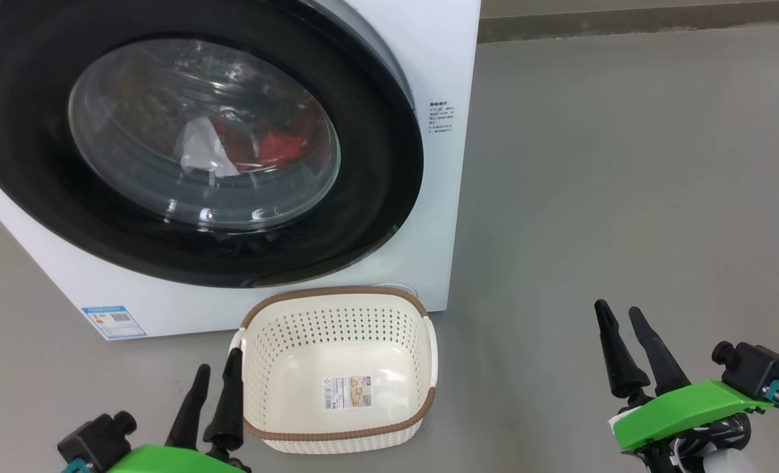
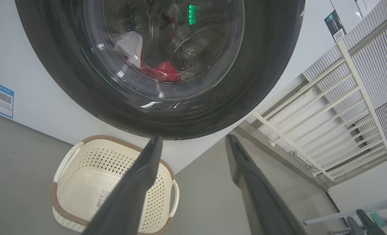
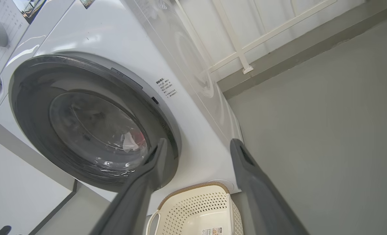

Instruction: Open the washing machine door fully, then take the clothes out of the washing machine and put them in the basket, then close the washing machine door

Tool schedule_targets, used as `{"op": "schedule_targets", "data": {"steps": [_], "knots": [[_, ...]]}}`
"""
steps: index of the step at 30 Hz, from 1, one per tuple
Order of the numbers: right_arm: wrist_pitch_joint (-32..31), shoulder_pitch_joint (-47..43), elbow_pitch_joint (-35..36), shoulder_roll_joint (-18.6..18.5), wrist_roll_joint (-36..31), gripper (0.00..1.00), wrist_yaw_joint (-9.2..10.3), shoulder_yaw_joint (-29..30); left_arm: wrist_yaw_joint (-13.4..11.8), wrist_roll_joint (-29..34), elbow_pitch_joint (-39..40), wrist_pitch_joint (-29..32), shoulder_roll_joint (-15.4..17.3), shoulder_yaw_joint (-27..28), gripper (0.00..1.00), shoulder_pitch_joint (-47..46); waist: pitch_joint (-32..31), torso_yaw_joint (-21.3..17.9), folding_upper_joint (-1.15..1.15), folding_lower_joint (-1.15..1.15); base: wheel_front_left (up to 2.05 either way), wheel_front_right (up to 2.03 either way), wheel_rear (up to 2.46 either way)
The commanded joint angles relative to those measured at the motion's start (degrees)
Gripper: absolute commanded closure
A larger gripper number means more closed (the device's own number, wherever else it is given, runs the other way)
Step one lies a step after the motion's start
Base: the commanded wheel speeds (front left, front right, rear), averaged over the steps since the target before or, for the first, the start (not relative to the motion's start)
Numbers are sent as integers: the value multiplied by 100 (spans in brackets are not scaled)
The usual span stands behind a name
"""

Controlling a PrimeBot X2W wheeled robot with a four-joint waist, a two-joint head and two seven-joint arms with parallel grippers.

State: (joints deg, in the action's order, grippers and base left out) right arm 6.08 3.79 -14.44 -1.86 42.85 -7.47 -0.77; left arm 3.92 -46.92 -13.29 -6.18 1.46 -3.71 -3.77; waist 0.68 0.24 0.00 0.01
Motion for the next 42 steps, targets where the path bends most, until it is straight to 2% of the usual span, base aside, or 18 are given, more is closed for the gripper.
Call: {"op": "schedule_targets", "data": {"steps": [1,42], "knots": [[86,287,185,-74,-172,0,-1,-104,-50,168,190,-70,94,88,0,-218,-2,-1,0,0,0,0,0],[776,587,301,-101,-2813,0,-2,-523,-151,2681,443,-766,135,-95,0,-435,-18,13,0,0,0,0,0]]}}
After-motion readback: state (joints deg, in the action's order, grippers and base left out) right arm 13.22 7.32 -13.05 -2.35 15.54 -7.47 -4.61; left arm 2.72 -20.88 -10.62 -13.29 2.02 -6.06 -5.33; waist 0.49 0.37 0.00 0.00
